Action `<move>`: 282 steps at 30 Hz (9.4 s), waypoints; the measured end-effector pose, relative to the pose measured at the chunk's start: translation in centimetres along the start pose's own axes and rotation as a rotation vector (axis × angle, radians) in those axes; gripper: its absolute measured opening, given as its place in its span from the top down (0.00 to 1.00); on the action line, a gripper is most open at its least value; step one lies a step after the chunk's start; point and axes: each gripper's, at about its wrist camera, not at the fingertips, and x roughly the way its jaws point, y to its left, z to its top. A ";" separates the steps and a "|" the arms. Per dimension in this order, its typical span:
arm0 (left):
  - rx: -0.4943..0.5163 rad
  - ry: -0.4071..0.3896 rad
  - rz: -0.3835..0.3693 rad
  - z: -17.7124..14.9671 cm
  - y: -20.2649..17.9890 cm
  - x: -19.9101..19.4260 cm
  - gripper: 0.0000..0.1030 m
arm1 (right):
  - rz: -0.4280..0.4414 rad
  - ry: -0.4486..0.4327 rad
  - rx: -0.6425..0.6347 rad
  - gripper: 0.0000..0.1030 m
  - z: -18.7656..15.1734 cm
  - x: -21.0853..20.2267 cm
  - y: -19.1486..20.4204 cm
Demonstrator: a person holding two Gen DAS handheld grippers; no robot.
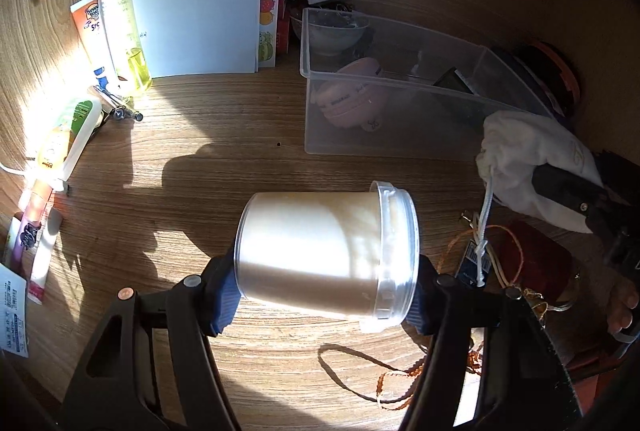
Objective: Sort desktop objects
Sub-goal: 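Carry the tub with the left tool while the right tool carries the bag over the bin, then release the tub from the left tool while the right tool releases the bag into the bin, then move the left tool to the gold bells while the right tool reaches the dotted grey tile, then grasp the gold bells with the left tool while the right tool grasps the dotted tile, then carry the bells with the left tool while the right tool carries the tile over the bin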
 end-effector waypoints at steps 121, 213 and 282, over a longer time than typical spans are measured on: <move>0.190 -0.081 0.053 15.9 -3.8 1.1 0.14 | -0.087 -0.120 0.204 0.21 8.3 2.3 -9.2; 0.152 0.052 -0.095 -1.3 -2.3 0.3 0.70 | -0.146 0.105 0.166 0.78 -4.5 3.7 -6.6; 0.212 -0.004 -0.211 13.6 -6.2 4.1 0.70 | -0.030 -0.022 0.135 0.78 4.7 3.4 -9.6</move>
